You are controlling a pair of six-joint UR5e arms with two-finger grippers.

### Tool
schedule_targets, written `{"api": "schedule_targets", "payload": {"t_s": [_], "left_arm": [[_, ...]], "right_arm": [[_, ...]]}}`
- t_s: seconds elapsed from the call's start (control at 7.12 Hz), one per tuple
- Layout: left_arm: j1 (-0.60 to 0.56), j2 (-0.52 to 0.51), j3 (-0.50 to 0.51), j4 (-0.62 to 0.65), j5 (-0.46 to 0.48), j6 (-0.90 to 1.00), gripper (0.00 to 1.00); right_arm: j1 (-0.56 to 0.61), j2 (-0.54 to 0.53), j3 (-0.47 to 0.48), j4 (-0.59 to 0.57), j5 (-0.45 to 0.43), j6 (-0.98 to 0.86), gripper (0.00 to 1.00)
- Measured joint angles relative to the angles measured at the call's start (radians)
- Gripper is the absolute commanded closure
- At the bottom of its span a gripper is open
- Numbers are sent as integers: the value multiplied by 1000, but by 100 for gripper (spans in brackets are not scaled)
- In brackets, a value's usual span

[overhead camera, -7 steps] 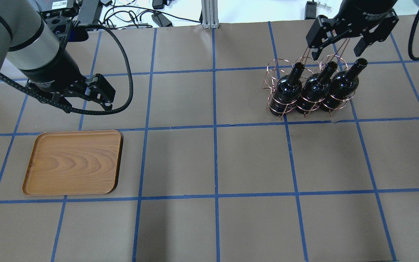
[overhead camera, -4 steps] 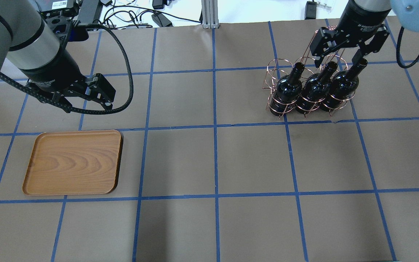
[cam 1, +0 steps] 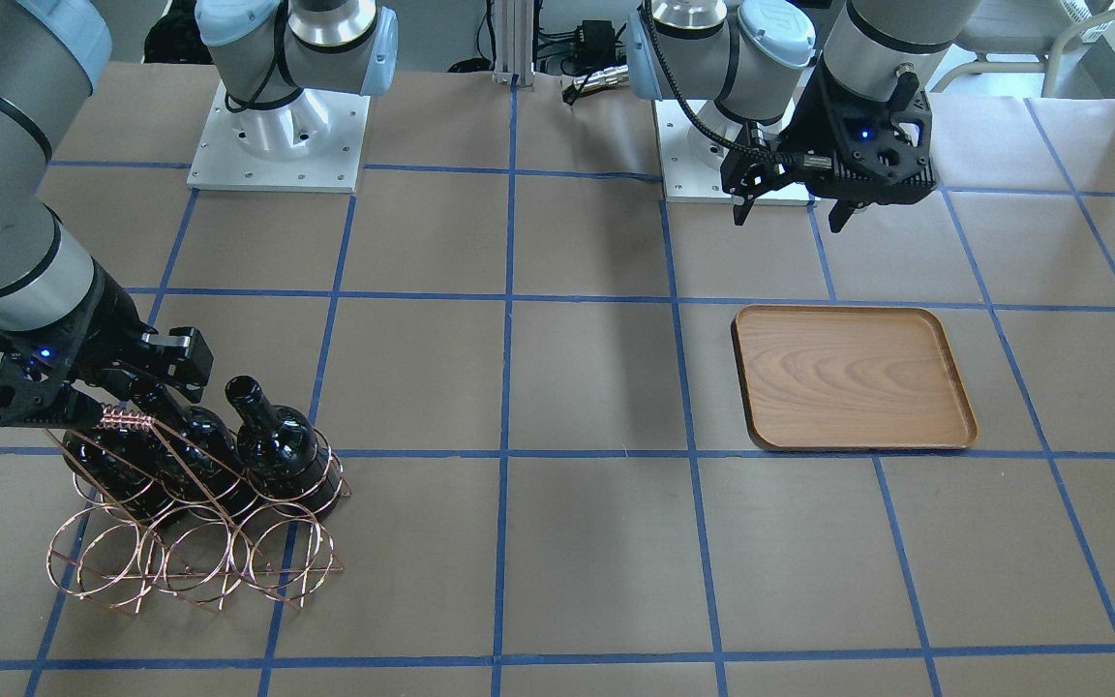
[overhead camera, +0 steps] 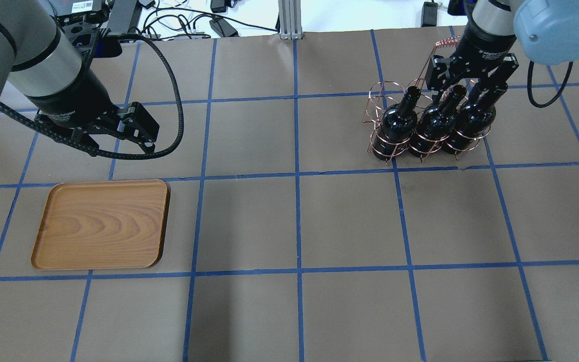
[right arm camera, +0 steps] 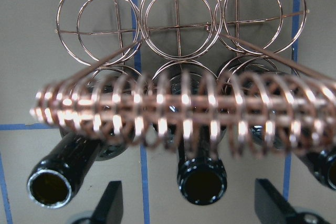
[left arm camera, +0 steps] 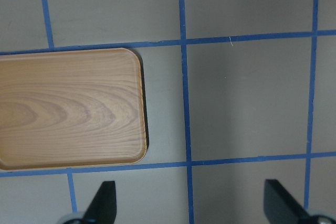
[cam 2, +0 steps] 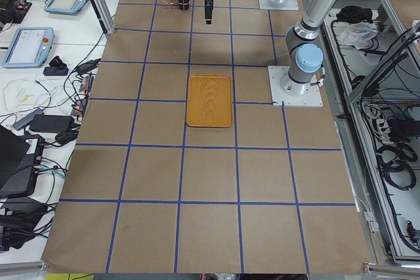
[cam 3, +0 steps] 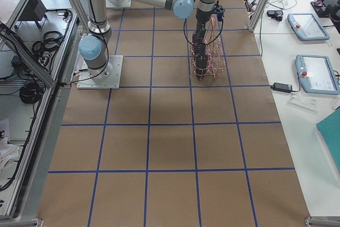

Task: Take wine from basket and place on tray
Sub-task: 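Grasp the middle dark wine bottle neck with the right gripper and lift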

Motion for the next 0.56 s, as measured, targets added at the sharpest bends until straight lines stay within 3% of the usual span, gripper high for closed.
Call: {"api": "schedule_targets", "payload": {"t_s": [0.28,0.56], "left_arm": [[0,4,-11,6,0,-4,0],[0,6,-13,6,1,-6,0]], "right_arm": [[0,13,-1,-12,0,8,86],[0,10,-31,-9,-3,9,86]]}}
